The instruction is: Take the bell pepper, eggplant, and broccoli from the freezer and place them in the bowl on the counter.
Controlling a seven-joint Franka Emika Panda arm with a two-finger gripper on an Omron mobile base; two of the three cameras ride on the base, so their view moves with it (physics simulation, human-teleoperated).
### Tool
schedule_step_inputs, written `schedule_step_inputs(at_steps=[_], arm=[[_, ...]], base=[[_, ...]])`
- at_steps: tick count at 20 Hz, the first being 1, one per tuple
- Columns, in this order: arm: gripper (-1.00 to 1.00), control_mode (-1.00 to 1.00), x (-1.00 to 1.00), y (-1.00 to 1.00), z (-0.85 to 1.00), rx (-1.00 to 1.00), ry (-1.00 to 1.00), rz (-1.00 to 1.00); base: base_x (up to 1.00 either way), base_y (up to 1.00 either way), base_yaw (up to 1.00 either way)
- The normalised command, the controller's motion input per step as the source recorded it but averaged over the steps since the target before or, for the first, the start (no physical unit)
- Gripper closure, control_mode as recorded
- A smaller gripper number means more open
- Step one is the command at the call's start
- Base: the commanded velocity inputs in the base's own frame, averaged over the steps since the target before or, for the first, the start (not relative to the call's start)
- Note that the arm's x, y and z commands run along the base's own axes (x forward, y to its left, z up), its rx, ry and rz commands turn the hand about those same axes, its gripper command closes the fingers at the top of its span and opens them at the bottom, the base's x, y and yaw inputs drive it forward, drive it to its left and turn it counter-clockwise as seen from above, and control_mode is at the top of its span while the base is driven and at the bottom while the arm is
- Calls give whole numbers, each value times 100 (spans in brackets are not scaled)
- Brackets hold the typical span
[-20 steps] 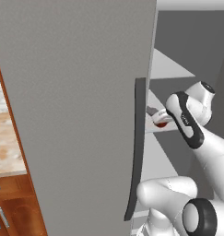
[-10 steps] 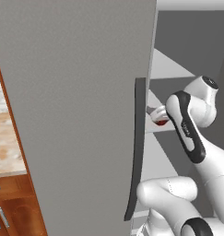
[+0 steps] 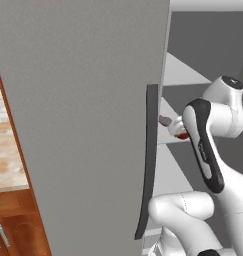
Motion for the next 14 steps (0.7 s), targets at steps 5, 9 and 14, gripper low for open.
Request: schedule_step_inputs(at_steps=[5, 9, 14], arm=[[100, -100, -43, 0, 19, -13, 4, -12], [100, -100, -37, 1, 37, -4, 4, -14], [100, -100, -73, 0, 38, 0, 4, -3]], base=[[0, 0, 0], [0, 0, 0], [0, 0, 0]])
